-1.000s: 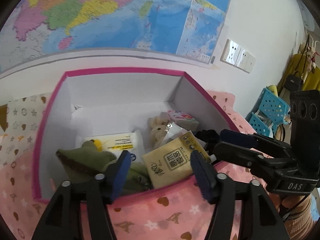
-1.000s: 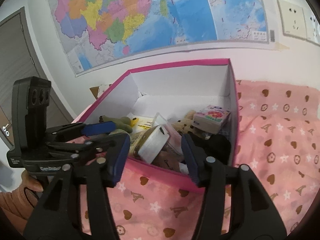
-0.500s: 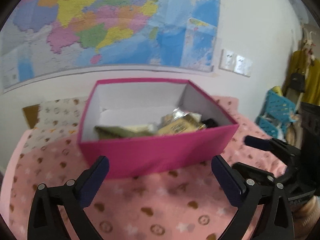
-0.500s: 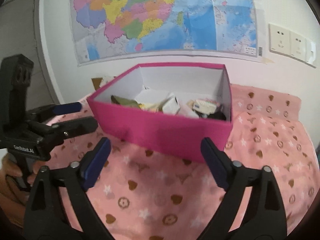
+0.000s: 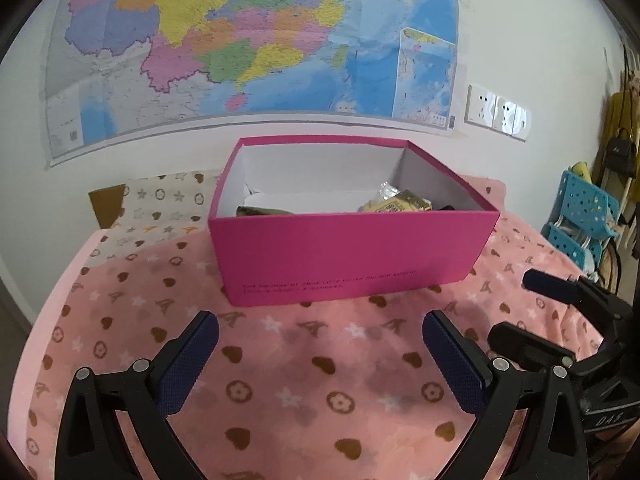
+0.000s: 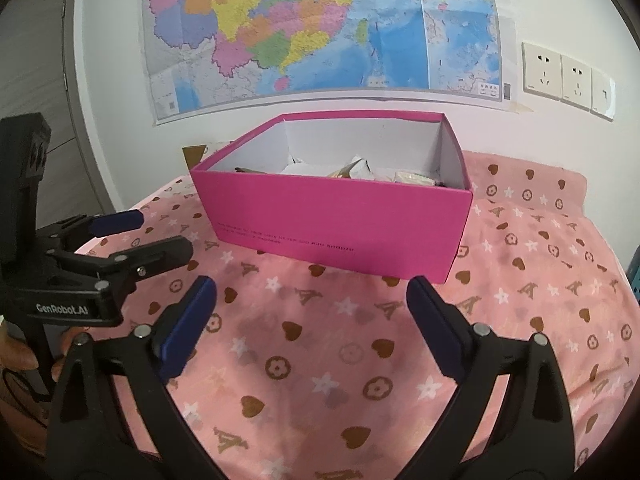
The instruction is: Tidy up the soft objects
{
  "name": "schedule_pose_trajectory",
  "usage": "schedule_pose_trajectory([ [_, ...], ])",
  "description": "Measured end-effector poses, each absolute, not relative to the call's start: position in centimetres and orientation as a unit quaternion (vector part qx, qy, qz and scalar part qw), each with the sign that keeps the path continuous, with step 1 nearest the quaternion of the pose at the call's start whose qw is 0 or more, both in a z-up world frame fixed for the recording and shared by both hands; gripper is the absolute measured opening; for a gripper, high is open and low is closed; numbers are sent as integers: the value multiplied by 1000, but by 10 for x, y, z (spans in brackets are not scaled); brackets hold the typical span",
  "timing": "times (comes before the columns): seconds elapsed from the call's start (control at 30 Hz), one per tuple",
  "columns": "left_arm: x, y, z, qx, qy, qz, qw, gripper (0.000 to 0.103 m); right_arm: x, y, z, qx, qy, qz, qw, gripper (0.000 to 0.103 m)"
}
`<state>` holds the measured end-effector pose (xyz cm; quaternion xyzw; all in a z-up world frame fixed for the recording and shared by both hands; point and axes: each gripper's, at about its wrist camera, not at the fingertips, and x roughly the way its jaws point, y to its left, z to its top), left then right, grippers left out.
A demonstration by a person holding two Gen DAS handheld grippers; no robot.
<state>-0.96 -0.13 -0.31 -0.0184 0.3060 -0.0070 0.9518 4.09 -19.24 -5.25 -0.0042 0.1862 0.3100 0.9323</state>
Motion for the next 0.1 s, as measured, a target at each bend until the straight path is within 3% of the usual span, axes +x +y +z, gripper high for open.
schedule_pose_trajectory([
  [0.1, -15, -1, -3, -22, 302, -3, 953, 103, 38, -192, -54, -4, 188, 310, 932, 96],
])
